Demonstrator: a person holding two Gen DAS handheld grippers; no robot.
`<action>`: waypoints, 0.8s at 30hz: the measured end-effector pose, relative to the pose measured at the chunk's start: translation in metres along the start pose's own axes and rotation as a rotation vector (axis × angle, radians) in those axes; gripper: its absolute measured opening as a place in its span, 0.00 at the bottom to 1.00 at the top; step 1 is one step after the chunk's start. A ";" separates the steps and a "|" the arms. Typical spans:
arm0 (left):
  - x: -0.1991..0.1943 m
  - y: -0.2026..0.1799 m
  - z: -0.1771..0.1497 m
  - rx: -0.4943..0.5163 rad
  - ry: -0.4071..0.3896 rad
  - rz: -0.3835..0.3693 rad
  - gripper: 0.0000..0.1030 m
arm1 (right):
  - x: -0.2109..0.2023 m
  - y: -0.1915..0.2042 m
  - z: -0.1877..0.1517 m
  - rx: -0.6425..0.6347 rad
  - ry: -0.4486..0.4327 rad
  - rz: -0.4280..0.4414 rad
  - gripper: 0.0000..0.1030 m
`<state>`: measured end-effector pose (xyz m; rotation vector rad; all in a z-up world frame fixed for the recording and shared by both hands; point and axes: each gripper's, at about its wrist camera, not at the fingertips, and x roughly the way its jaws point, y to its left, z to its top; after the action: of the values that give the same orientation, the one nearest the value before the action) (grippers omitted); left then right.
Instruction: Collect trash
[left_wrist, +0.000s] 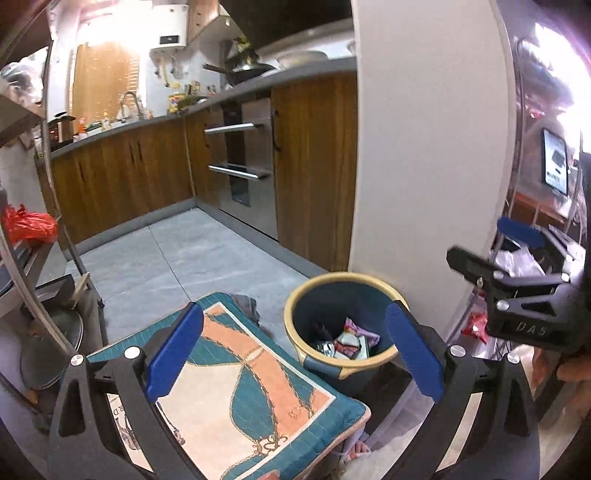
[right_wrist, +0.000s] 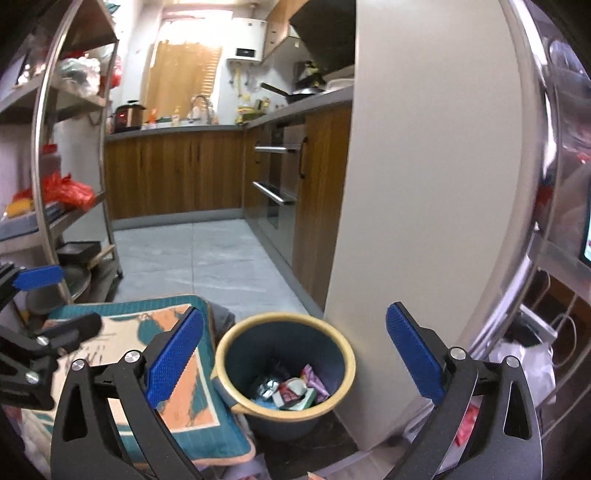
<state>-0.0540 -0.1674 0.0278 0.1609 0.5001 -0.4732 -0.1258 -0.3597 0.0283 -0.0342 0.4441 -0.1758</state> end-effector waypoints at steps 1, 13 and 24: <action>-0.001 0.002 0.000 -0.006 -0.006 0.006 0.95 | 0.003 0.000 -0.001 0.007 0.019 0.000 0.95; -0.004 0.009 -0.005 -0.031 -0.051 0.089 0.95 | 0.009 0.000 -0.004 0.084 0.076 -0.011 0.95; -0.001 0.010 -0.006 -0.045 -0.031 0.086 0.95 | 0.005 0.010 -0.004 0.028 0.059 -0.028 0.95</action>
<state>-0.0526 -0.1570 0.0233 0.1315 0.4712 -0.3792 -0.1217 -0.3502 0.0215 -0.0075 0.5005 -0.2106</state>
